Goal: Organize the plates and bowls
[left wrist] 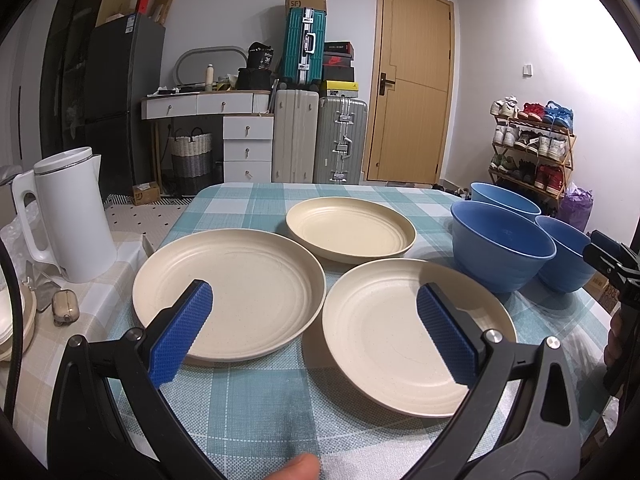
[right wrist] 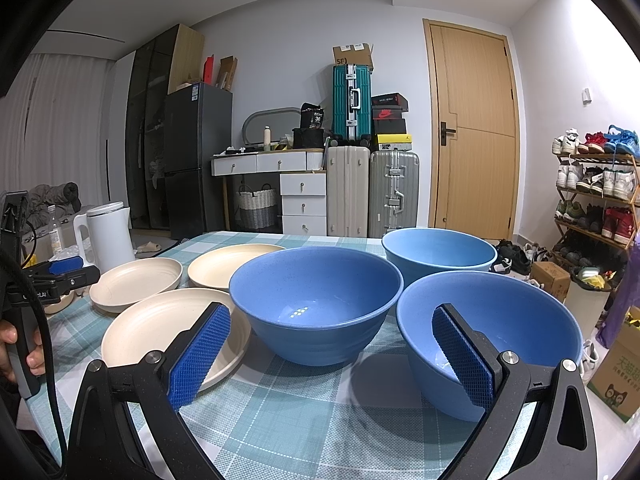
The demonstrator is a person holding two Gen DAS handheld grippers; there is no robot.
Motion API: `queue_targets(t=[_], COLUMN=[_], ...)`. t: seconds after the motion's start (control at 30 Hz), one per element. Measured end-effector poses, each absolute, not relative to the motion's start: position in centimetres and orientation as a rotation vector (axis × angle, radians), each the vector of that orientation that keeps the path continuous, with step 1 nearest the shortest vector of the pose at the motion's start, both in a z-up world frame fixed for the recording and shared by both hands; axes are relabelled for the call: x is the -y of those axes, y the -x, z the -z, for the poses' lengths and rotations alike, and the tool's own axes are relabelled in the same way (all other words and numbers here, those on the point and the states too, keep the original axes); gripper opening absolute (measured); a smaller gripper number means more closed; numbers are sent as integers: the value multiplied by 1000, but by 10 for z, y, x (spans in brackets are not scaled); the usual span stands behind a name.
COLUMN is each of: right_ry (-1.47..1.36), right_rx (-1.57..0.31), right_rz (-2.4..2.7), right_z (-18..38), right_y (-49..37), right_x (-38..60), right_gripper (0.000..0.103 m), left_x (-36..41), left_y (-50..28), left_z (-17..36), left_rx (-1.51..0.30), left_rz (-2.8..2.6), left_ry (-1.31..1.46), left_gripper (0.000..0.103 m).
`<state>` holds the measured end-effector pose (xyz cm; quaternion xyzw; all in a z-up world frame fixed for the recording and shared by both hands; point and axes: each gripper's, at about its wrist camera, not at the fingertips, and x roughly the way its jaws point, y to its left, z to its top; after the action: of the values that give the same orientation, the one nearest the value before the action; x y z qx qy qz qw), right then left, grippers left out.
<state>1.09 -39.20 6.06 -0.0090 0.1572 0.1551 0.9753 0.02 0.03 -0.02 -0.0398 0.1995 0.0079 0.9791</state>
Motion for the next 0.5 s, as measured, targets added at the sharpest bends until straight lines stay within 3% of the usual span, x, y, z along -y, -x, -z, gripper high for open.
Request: queue_targets(t=[0.5], right_ry=[30], right_rx=[-373], right_rz=[-360], right_z=[-72], right_y=[-15], right_x=[376], right_gripper=[103], left_x=[-7], left_y=[5], left_z=[-9], left_rx=[-413], left_rz=[-23], left_ry=[88], left_gripper=[102])
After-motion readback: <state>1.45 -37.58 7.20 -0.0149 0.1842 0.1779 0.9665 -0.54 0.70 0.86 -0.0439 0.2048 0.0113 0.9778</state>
